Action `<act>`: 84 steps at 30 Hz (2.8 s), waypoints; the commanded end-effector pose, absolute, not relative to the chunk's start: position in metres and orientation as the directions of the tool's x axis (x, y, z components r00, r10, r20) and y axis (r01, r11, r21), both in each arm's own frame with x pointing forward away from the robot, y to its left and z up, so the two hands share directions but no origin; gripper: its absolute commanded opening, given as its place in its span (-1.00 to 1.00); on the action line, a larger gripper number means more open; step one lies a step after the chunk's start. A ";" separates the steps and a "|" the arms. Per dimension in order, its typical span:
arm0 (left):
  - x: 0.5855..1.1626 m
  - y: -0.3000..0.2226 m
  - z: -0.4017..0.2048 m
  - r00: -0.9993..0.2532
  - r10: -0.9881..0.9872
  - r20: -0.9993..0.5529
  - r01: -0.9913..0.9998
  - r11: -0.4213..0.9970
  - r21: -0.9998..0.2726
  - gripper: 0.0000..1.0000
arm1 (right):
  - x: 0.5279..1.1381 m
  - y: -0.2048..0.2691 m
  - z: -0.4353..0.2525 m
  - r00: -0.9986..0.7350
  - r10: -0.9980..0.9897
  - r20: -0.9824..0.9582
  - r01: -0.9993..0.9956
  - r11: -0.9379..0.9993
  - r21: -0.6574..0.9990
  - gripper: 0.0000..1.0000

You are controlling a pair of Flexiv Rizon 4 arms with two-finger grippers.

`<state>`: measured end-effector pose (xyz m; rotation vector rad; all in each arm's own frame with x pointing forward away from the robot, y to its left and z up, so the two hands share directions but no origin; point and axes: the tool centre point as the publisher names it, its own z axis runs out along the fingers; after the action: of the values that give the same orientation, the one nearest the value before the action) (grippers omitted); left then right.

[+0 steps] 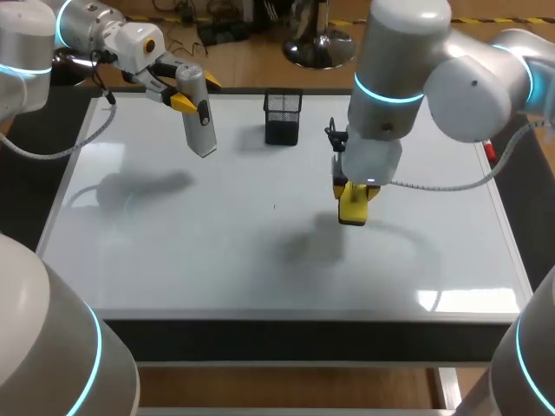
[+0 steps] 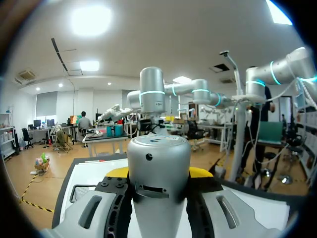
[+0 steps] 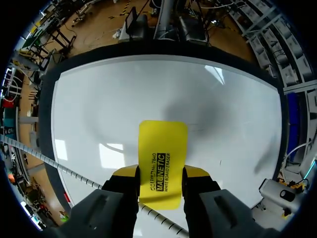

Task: Pick up the inspection probe, press it on each red-marked spot on the whiteboard one by one, put down the probe, pick up the eraser, and wipe off all the red marks.

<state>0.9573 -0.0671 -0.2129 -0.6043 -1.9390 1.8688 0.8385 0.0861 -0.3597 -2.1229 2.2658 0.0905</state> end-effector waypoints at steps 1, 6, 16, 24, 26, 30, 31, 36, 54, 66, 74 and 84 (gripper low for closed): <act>0.959 -0.067 -0.213 -0.832 0.554 -0.024 0.043 0.022 -0.999 -1.00 | 0.838 0.085 -0.359 -0.063 -0.996 -0.064 -0.998 0.062 0.016 -1.00; 0.959 -0.067 -0.213 -0.832 0.554 -0.024 0.043 0.022 -0.999 -1.00 | 0.838 0.085 -0.359 -0.063 -0.996 -0.064 -0.998 0.062 0.016 -1.00; 0.959 -0.067 -0.213 -0.832 0.554 -0.024 0.043 0.022 -0.999 -1.00 | 0.882 0.084 -0.370 -0.011 -0.996 -0.084 -1.000 0.010 0.010 -1.00; 0.959 -0.067 -0.213 -0.832 0.554 -0.024 0.043 0.022 -0.999 -1.00 | 0.950 0.073 -0.376 -0.011 -0.998 -0.058 -1.000 0.011 0.004 -1.00; 0.959 -0.067 -0.213 -0.832 0.554 -0.024 0.043 0.022 -0.999 -1.00 | 0.966 0.070 -0.376 -0.012 -0.997 -0.073 -1.000 0.012 0.009 -1.00; 0.959 -0.067 -0.213 -0.832 0.554 -0.024 0.043 0.022 -0.999 -1.00 | 0.991 0.067 -0.378 -0.001 -0.999 -0.045 -1.000 0.001 0.009 -1.00; 0.959 -0.067 -0.213 -0.832 0.554 -0.024 0.043 0.022 -0.999 -1.00 | 0.996 0.067 -0.379 0.000 -0.999 -0.039 -1.000 -0.001 0.010 -1.00; 0.959 -0.067 -0.213 -0.832 0.554 -0.024 0.043 0.022 -0.999 -1.00 | 1.018 0.069 -0.387 -0.003 -0.997 -0.078 -0.999 0.000 0.039 -1.00; 0.959 -0.067 -0.213 -0.832 0.554 -0.024 0.043 0.022 -0.999 -1.00 | 1.076 0.075 -0.406 -0.004 -1.000 -0.008 -0.998 0.003 0.064 -1.00; 0.959 -0.067 -0.213 -0.832 0.554 -0.024 0.043 0.022 -0.999 -1.00 | 1.089 0.076 -0.415 -0.014 -1.000 0.005 -0.996 0.014 0.084 -1.00; 0.959 -0.067 -0.213 -0.832 0.554 -0.024 0.043 0.022 -0.999 -1.00 | 1.087 0.074 -0.420 -0.029 -1.000 0.010 -0.996 0.030 0.089 -1.00; 0.959 -0.067 -0.213 -0.832 0.554 -0.024 0.043 0.022 -0.999 -1.00 | 1.085 0.072 -0.424 -0.054 -0.998 0.022 -0.996 0.055 0.075 -0.82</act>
<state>0.9573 -0.0672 -0.2129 -0.6044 -1.9390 1.8688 1.0849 0.0717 -0.4244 -2.2038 2.3287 0.0746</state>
